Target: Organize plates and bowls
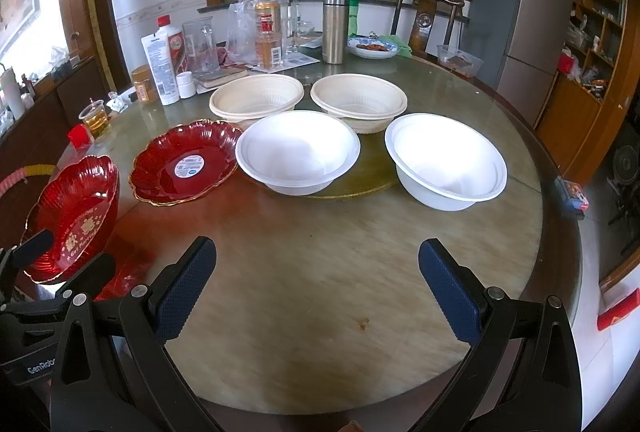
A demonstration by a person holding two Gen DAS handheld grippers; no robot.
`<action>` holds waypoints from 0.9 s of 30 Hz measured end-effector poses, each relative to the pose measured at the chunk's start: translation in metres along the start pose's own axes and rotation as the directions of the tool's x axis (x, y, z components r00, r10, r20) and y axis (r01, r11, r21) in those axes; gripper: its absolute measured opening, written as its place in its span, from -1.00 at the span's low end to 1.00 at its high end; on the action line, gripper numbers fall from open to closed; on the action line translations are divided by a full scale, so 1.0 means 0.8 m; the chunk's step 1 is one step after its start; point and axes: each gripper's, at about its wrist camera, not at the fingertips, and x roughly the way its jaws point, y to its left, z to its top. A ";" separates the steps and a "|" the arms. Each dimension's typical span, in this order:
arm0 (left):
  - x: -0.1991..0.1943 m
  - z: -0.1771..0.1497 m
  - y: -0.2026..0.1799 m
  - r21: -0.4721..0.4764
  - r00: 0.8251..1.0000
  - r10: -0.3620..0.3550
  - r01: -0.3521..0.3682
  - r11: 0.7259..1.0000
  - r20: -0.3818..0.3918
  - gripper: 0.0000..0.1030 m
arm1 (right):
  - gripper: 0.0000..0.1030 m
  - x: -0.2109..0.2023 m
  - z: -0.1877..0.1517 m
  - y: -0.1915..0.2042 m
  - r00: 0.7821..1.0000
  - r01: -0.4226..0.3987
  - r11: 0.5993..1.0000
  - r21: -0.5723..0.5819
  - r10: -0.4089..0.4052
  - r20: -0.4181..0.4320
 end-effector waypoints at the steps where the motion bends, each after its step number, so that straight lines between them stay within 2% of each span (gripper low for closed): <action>1: 0.000 0.000 0.000 0.001 1.000 -0.001 0.001 1.000 -0.001 0.99 | 0.99 0.000 0.000 0.000 1.000 0.000 1.000 -0.001 0.000 -0.001; 15: -0.004 0.000 0.001 0.001 1.000 -0.007 0.007 1.000 0.006 0.99 | 0.99 -0.003 -0.001 0.001 1.000 -0.008 1.000 -0.002 0.008 -0.003; 18: -0.011 0.001 0.003 0.003 1.000 -0.014 0.014 1.000 0.025 0.99 | 0.99 -0.010 0.000 -0.001 0.997 -0.078 0.997 0.012 0.078 0.016; 23: -0.056 0.003 0.043 -0.058 0.988 -0.060 0.069 0.996 0.145 0.99 | 0.99 -0.015 0.004 0.005 0.979 -0.204 0.979 0.021 0.203 0.030; 26: -0.079 0.002 0.103 -0.162 0.978 -0.049 0.083 0.983 0.203 0.99 | 0.98 -0.011 0.010 0.022 0.943 -0.334 0.942 0.019 0.334 0.009; 27: -0.082 0.002 0.121 -0.192 0.979 -0.032 0.072 0.979 0.203 0.99 | 0.99 -0.006 0.014 0.032 0.918 -0.397 0.917 0.030 0.397 -0.016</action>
